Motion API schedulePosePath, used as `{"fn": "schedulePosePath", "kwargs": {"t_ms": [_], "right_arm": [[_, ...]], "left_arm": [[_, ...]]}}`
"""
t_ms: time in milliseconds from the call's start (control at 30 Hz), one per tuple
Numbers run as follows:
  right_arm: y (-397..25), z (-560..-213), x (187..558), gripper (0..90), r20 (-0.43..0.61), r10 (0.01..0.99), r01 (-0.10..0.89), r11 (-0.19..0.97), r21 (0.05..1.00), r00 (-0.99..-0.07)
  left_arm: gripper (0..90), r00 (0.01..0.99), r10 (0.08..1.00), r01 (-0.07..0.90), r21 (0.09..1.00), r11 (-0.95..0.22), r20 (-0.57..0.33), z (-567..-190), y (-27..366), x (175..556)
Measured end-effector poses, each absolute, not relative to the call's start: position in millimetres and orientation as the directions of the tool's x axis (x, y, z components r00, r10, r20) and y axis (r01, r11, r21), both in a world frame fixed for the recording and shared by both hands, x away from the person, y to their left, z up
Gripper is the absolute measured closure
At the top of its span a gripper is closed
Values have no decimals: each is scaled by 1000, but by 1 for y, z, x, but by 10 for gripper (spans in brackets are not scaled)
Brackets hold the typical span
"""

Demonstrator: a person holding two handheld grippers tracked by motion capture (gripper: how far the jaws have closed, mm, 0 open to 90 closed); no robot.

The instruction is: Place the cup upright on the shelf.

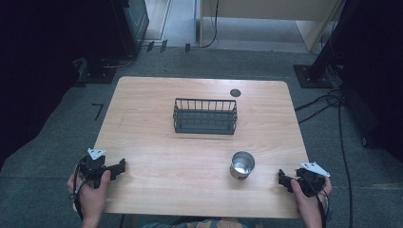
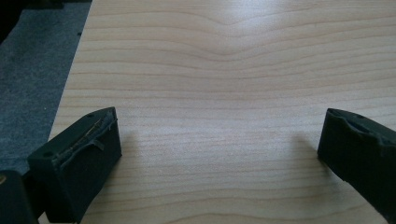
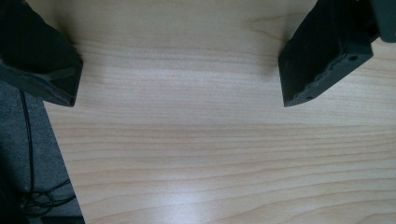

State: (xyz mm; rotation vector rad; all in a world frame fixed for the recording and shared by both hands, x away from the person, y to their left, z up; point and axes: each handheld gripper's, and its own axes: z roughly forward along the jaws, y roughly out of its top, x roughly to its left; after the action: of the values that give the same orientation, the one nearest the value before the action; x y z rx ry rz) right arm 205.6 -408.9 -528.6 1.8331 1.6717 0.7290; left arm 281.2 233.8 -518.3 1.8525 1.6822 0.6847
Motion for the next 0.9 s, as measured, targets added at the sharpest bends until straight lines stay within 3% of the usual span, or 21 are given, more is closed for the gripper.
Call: {"fn": "schedulePosePath", "kwargs": {"t_ms": [467, 900], "right_arm": [[-403, -522, 207, 0, 66, 997, 701, -71, 710, 34], [-381, -488, 204, 0, 104, 994, 635, -61, 770, -30]], "left_arm": [[0, 92, 996, 721, 689, -75, 12, -518, 234, 281], [0, 92, 996, 721, 689, -74, 12, -518, 234, 281]]}}
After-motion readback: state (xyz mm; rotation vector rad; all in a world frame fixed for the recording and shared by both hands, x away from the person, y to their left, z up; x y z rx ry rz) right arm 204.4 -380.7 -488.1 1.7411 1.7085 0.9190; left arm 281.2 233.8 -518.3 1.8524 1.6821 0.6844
